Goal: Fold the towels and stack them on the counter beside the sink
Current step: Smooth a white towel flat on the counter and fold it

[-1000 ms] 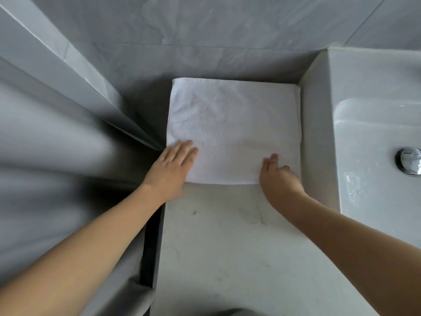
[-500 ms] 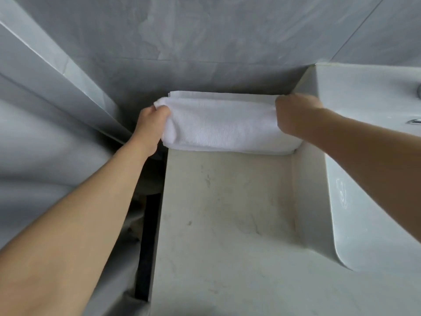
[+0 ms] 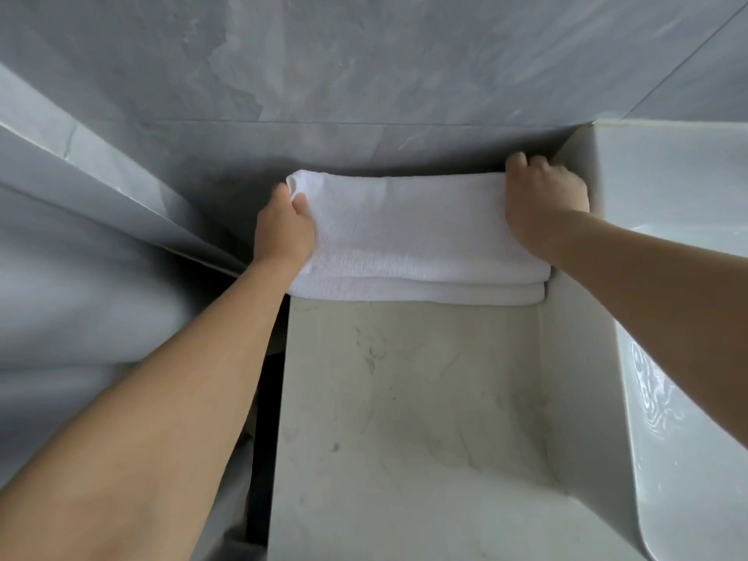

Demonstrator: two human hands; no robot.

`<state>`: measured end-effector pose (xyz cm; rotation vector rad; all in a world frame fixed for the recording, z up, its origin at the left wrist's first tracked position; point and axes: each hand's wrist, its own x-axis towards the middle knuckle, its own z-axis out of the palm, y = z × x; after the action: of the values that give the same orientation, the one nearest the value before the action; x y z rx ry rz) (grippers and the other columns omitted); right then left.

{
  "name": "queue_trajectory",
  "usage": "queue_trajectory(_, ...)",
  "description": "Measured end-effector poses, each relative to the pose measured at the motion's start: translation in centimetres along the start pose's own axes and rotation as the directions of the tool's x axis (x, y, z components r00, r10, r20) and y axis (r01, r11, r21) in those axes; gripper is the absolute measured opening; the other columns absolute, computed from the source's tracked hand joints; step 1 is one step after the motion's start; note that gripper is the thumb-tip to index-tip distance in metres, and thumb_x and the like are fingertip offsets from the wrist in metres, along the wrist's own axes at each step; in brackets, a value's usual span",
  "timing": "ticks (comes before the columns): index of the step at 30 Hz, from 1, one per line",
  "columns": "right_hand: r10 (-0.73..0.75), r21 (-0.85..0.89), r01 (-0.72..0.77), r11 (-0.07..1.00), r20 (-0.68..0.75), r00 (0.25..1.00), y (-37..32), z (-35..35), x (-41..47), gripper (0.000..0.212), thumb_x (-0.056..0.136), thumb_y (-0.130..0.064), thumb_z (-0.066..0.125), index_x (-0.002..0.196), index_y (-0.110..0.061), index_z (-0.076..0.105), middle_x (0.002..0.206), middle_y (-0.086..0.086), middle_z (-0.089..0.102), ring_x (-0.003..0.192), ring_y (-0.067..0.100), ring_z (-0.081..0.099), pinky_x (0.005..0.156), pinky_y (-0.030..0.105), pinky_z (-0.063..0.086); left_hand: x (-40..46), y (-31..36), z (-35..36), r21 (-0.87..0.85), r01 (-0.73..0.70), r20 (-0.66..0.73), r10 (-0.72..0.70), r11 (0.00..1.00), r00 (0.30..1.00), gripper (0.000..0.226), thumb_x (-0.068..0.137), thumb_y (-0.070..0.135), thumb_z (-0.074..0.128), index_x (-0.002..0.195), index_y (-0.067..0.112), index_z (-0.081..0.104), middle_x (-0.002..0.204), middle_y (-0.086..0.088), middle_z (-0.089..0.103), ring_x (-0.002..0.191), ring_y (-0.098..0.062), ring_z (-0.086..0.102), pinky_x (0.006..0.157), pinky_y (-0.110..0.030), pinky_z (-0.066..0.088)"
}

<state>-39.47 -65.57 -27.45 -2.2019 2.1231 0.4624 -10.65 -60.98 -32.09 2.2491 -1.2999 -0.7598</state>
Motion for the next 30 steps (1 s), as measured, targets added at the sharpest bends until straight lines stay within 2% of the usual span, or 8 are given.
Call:
queue_trajectory(5,0.028,0.138,-0.001,0.99,-0.198,0.98,-0.4,2.0,-0.1,0.036,0.09,-0.009,0.046,0.125,-0.002,0.045,0.127,0.026,0.042,0.113,0.044,0.043,0.099,0.051,0.034,-0.2,0.7,0.3,0.028,0.045,-0.041,-0.044,0.999,0.998,0.03,0.106,0.026,0.036,0.116,0.0,0.048,0.1,-0.008,0.05,0.08,-0.024,0.05,0.067,-0.035,0.039)
queue_trajectory(8,-0.142,0.175,0.204,0.963,-0.313,0.939,-2.8,3.5,-2.0,0.05,0.089,-0.032,0.048,0.131,-0.006,0.049,0.132,0.022,0.044,0.118,0.041,0.042,0.104,0.048,0.025,-0.7,0.6,-0.6,0.047,0.066,-0.015,-0.065,0.997,0.998,0.03,0.104,0.031,0.039,0.116,0.005,0.046,0.095,-0.004,0.051,0.07,-0.018,0.048,0.055,-0.033,0.034)
queue_trajectory(12,-0.331,0.211,0.349,0.913,-0.117,0.936,-4.7,7.0,-3.5,0.062,0.097,-0.05,0.023,0.152,-0.023,0.028,0.16,0.008,0.022,0.146,0.03,0.019,0.119,0.047,0.006,-2.4,-0.7,-0.6,0.157,-0.068,-0.067,0.079,0.985,0.995,0.022,0.105,0.025,0.035,0.112,0.006,0.045,0.08,-0.006,0.052,0.077,-0.033,0.05,0.062,-0.038,0.035)
queue_trajectory(17,-0.352,0.22,0.373,0.901,-0.131,0.927,-3.3,8.8,-2.9,0.065,0.096,-0.061,0.016,0.155,-0.034,0.017,0.164,-0.001,0.01,0.151,0.026,0.004,0.121,0.049,-0.001,-2.2,-1.7,-0.3,0.222,-0.093,-0.137,0.126,0.971,0.982,0.025,0.109,0.027,0.03,0.11,0.008,0.046,0.078,-0.004,0.052,0.075,-0.033,0.049,0.064,-0.039,0.035)
queue_trajectory(21,-0.244,0.275,0.261,0.925,-0.095,0.965,-2.6,8.8,-2.6,0.073,0.09,-0.071,0.015,0.155,-0.039,0.007,0.165,-0.004,-0.002,0.151,0.025,-0.008,0.12,0.049,-0.009,-2.0,-2.4,0.2,0.445,-0.106,-0.141,0.186,0.889,0.972,0.029,0.109,0.03,0.03,0.11,0.006,0.046,0.082,-0.014,0.063,0.075,-0.04,0.059,0.06,-0.039,0.03)
queue_trajectory(25,-0.196,0.294,0.216,0.931,-0.096,0.976,-2.5,9.1,-2.5,0.066,0.094,-0.065,0.008,0.155,-0.04,0.007,0.165,-0.004,-0.004,0.151,0.023,-0.009,0.12,0.049,-0.01,-2.3,-2.8,1.2,0.504,-0.025,-0.222,0.157,0.863,0.962,0.025,0.107,0.026,0.036,0.115,0.005,0.044,0.089,-0.019,0.068,0.081,-0.043,0.065,0.06,-0.04,0.036)
queue_trajectory(28,-0.182,0.245,0.209,0.947,-0.129,0.975,-3.0,9.3,-2.7,0.065,0.096,-0.062,0.01,0.156,-0.038,0.008,0.165,0.0,0.0,0.151,0.027,-0.004,0.118,0.056,-0.009,-2.8,-1.5,1.7,0.579,-0.122,-0.291,0.345,0.806,0.892,0.035,0.085,0.003,0.05,0.118,0.01,0.052,0.108,-0.016,0.062,0.096,-0.039,0.056,0.079,-0.046,0.04)
queue_trajectory(30,-0.176,0.223,0.206,0.953,-0.148,0.973,-3.2,9.4,-2.7,0.064,0.096,-0.06,0.012,0.156,-0.036,0.011,0.165,0.002,0.003,0.151,0.029,-0.001,0.117,0.06,-0.005,-3.4,0.9,3.2,0.593,-0.346,-0.216,0.558,0.727,0.801,0.055,0.077,0.003,0.05,0.131,0.011,0.053,0.128,-0.013,0.057,0.111,-0.036,0.05,0.094,-0.048,0.037)
